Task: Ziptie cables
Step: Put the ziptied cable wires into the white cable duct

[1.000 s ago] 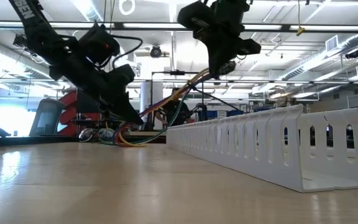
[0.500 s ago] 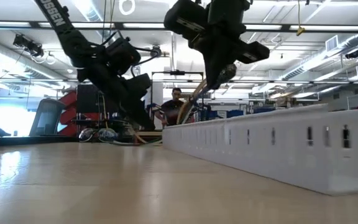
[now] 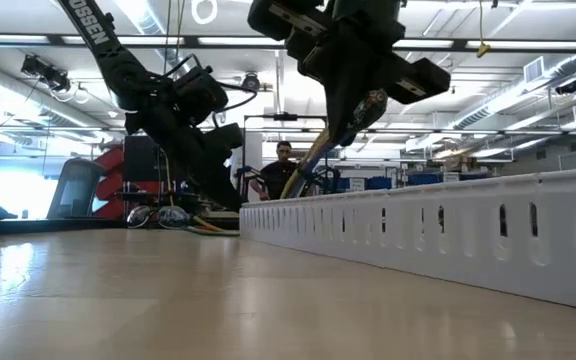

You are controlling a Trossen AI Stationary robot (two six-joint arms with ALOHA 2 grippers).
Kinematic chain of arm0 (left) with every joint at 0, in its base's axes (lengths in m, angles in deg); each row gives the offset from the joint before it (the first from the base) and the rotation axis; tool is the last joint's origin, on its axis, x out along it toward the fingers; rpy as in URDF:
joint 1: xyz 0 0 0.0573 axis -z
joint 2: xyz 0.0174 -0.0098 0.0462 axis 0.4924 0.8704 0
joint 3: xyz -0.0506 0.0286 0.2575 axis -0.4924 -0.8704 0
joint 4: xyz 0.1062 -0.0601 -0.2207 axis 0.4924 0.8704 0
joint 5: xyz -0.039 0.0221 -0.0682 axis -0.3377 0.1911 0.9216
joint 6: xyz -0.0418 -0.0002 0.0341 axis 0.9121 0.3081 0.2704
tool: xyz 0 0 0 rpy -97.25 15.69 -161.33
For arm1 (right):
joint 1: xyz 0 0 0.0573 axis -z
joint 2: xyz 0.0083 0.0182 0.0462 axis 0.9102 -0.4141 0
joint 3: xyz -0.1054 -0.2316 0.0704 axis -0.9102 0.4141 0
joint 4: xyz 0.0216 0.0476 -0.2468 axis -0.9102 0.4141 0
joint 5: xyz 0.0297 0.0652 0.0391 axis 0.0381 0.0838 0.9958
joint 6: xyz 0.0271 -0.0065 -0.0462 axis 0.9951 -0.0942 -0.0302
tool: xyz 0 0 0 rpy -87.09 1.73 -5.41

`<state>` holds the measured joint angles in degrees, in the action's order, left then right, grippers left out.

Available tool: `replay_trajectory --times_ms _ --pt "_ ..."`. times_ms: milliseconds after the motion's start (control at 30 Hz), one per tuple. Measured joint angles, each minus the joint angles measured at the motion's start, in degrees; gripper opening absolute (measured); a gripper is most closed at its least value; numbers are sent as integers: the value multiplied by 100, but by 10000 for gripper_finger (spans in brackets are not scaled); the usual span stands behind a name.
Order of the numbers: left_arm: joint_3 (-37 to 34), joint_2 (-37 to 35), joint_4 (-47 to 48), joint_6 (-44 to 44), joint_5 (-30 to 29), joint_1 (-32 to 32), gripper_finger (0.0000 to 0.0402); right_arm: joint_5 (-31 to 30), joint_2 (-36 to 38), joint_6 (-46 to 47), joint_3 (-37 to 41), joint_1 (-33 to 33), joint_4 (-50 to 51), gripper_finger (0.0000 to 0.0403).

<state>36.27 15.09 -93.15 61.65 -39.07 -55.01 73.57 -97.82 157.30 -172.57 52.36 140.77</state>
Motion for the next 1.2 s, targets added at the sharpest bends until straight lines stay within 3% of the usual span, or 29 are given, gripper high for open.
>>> replay_trajectory --times_ms 133,333,633,1000,1200 --pt "0 -2 43 9 47 6 8 127 -2 120 0 -98 57 0" --pt "0 -2 202 -72 902 142 8 120 -2 176 0 -305 295 0" --pt "0 -11 312 -856 924 839 8 -159 -2 181 41 -401 282 0" --pt "299 -39 310 -1423 844 964 8 -72 -13 172 812 -431 -577 1" --pt "598 -192 1309 -2382 818 1034 8 -105 -11 139 870 -471 -581 1"
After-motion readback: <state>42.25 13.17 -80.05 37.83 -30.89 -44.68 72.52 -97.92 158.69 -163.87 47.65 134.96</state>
